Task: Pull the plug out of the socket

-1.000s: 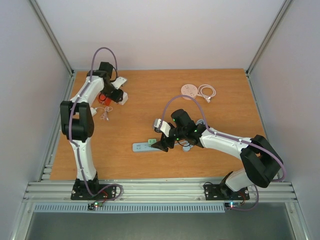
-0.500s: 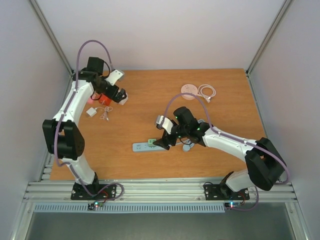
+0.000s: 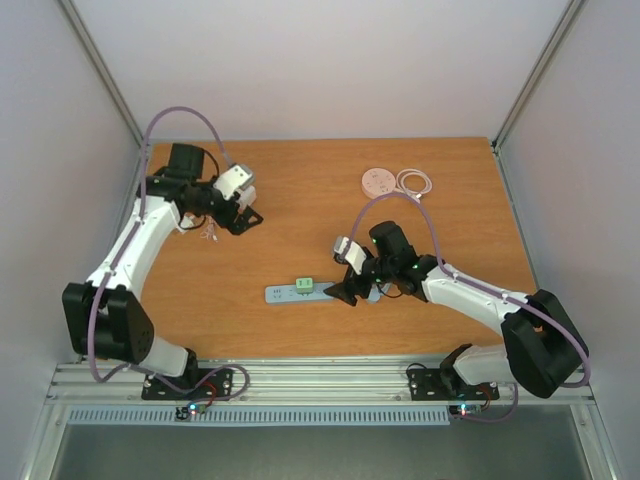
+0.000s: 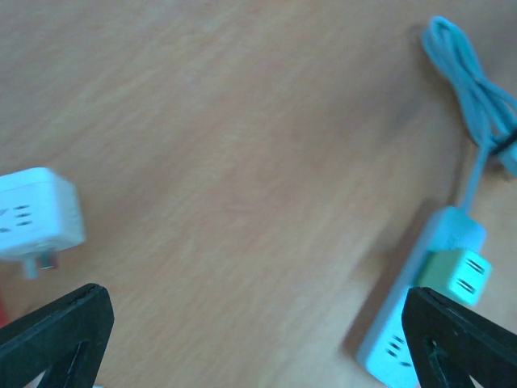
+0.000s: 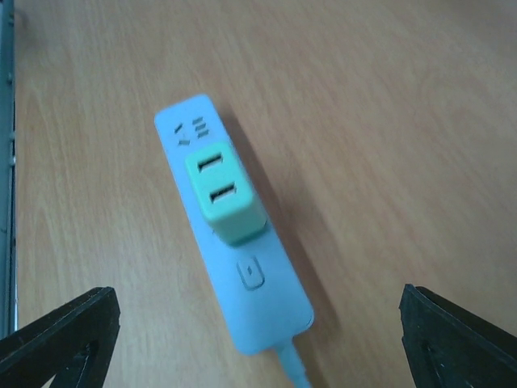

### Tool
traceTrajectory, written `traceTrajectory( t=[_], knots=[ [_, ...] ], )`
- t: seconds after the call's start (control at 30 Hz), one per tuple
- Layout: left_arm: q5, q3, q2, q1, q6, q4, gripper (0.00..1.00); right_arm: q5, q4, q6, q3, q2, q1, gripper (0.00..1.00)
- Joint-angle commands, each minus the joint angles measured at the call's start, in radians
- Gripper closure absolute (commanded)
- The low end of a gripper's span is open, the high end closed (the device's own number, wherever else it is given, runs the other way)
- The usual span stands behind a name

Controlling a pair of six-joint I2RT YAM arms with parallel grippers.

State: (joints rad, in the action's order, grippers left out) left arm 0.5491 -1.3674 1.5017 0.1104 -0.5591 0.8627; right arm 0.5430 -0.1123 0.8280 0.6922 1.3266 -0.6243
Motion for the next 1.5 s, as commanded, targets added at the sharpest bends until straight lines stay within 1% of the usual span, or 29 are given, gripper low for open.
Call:
traceTrajectory(
  t=[0.0, 0.17, 0.33, 0.43, 0.47, 0.57, 0.7, 0.83, 1.0, 1.1, 1.23, 1.3, 1.33, 1.47],
  knots=[
    [0.083, 0.136, -0.115, 0.079, -0.08, -0.087, 0.0, 0.023, 0.046, 0.045, -0.042, -0.008, 0.005, 0.04],
    [0.025, 0.329, -0.208, 0.243, -0.116, -0.186, 0.01, 0.03, 0.063, 0.067, -0.054, 0.017, 0.005, 0.05],
    [-0.032, 0.48, -0.241, 0.37, -0.145, -0.311, 0.08, 0.044, 0.078, 0.075, -0.06, 0.04, 0.005, 0.05],
    [-0.033, 0.523, -0.225, 0.419, -0.157, -0.358, 0.14, 0.041, 0.095, 0.084, -0.073, 0.044, 0.005, 0.04],
    [-0.032, 0.531, -0.216, 0.43, -0.165, -0.37, 0.17, 0.038, 0.097, 0.085, -0.074, 0.045, 0.006, 0.04],
    [-0.033, 0.543, -0.184, 0.454, -0.176, -0.403, 0.22, 0.033, 0.103, 0.083, -0.073, 0.051, 0.005, 0.04],
    [-0.039, 0.559, -0.155, 0.48, -0.2, -0.449, 0.26, 0.038, 0.106, 0.084, -0.074, 0.059, 0.005, 0.04],
    [-0.041, 0.56, -0.12, 0.491, -0.191, -0.504, 0.31, 0.05, 0.105, 0.088, -0.074, 0.069, 0.005, 0.04],
    [-0.018, 0.565, -0.08, 0.515, -0.182, -0.522, 0.4, 0.059, 0.109, 0.091, -0.082, 0.071, 0.005, 0.04],
    [-0.037, 0.587, -0.047, 0.53, -0.19, -0.54, 0.44, 0.062, 0.109, 0.092, -0.087, 0.074, 0.005, 0.04],
    [-0.056, 0.606, -0.03, 0.531, -0.176, -0.572, 0.5, 0.072, 0.151, 0.097, -0.099, 0.079, 0.005, 0.04],
    [-0.067, 0.616, -0.033, 0.531, -0.171, -0.595, 0.56, 0.077, 0.157, 0.107, -0.099, 0.083, 0.003, 0.04],
    [-0.072, 0.618, -0.036, 0.531, -0.168, -0.597, 0.62, 0.079, 0.161, 0.108, -0.099, 0.084, 0.003, 0.04],
    [-0.104, 0.614, -0.045, 0.528, -0.186, -0.589, 0.76, 0.108, 0.177, 0.109, -0.089, 0.099, 0.004, 0.04]
  ],
)
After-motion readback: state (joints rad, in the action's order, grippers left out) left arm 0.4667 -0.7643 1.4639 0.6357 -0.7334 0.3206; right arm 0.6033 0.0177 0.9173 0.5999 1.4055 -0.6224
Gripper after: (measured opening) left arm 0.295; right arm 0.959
